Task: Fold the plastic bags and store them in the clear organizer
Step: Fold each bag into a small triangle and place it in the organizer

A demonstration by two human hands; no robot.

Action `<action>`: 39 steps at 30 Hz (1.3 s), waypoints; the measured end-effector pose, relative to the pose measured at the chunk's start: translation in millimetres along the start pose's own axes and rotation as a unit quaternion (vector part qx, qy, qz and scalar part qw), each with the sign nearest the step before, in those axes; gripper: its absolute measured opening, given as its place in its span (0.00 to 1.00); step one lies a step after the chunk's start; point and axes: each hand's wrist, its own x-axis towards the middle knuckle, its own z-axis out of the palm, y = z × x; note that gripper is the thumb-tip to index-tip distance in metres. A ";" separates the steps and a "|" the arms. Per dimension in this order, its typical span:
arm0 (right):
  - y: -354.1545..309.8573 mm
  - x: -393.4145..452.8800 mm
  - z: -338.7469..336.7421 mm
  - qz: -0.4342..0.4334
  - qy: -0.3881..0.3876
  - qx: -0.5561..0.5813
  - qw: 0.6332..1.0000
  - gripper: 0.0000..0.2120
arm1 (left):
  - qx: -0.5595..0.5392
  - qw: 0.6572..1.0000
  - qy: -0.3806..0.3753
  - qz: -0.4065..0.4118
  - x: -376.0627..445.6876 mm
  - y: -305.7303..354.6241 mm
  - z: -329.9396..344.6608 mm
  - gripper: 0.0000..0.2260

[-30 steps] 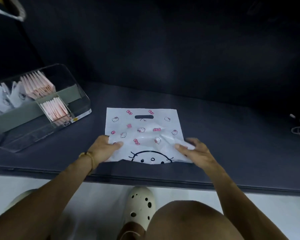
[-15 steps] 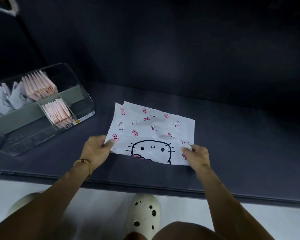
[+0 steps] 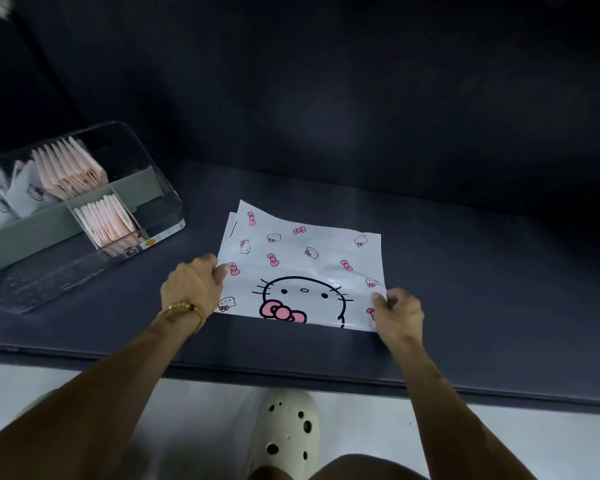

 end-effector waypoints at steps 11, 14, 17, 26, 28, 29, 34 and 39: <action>-6.8 -5.6 0.8 0.024 -0.002 0.007 1.000 0.07 | -0.005 0.999 0.049 0.023 -13.6 7.0 -6.4 0.17; -8.3 -6.8 0.5 0.024 -0.002 0.010 1.000 0.06 | 0.019 0.970 0.022 0.243 -28.7 18.3 5.4 0.19; -8.3 -8.4 0.5 0.018 -0.004 0.003 1.000 0.06 | 0.073 0.942 -0.077 0.318 -42.2 12.6 24.7 0.25; -5.2 -25.8 4.8 -0.088 0.116 -0.152 0.978 0.17 | 0.149 0.937 -0.076 0.306 -42.5 7.2 31.6 0.32; -14.2 -36.3 19.8 -0.240 0.138 -0.226 0.934 0.19 | 0.148 0.939 -0.072 0.301 -42.7 6.7 32.7 0.32; -22.0 -43.7 32.4 -0.311 0.125 -0.236 0.912 0.18 | 0.148 0.940 -0.068 0.300 -43.0 7.0 33.0 0.32; -42.1 -66.8 92.8 -0.444 -0.093 -0.253 0.854 0.23 | 0.147 0.942 -0.059 0.297 -45.2 8.1 32.5 0.33; -14.7 -30.8 70.2 -0.479 -0.135 -0.381 0.779 0.33 | 0.151 0.940 -0.057 0.302 -43.0 5.9 31.8 0.36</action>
